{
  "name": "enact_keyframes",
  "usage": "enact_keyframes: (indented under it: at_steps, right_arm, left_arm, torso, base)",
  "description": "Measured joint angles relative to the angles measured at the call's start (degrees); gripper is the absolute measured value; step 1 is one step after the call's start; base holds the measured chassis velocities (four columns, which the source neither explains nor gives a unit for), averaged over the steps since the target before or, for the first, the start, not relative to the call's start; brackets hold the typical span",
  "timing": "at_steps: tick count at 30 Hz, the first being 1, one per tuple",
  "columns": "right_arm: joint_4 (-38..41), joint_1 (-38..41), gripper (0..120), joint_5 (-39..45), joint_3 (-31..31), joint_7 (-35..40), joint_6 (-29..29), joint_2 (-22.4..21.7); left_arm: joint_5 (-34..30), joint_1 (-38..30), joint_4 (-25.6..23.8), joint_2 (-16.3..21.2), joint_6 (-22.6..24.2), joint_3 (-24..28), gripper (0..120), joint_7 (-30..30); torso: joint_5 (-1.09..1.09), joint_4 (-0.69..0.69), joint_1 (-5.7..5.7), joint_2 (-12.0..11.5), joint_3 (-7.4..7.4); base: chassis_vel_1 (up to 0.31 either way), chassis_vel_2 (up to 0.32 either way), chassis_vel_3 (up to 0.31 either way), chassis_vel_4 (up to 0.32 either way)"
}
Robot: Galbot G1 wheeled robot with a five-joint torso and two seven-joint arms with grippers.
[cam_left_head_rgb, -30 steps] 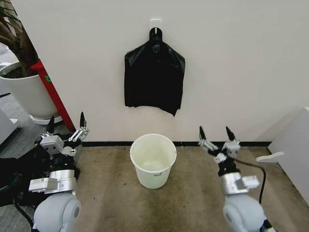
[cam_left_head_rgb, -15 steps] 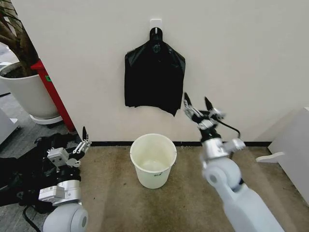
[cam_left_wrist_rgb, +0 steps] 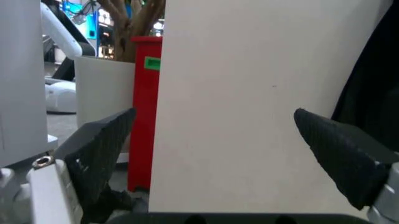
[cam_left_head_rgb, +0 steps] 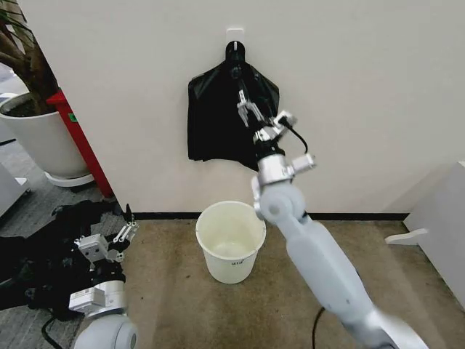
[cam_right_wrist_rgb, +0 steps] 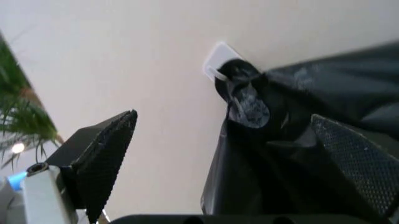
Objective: Place the garbage bag over the trash bin.
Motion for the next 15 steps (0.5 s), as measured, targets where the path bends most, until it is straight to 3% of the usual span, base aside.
enact_keyframes:
  at_steps: [7, 15]
  right_arm:
    - [-2.07, 4.17, 100, 6.05, -0.27, 4.23, -1.13, 3.43]
    - [-8.19, 8.53, 100, 6.31, -0.71, 2.66, -1.83, 5.84]
  left_arm:
    - [0.64, -0.56, 1.18, -0.03, 0.00, 0.25, 100, -1.25]
    - [1.96, -0.68, 1.37, -0.38, 0.03, 0.63, 100, -3.09]
  torso:
    - [0.00, -0.01, 0.00, 0.00, -0.01]
    - [0.00, -0.01, 0.00, 0.00, 0.00]
  base:
    - [0.000, 0.000, 0.000, 0.000]
    - [0.000, 0.000, 0.000, 0.000]
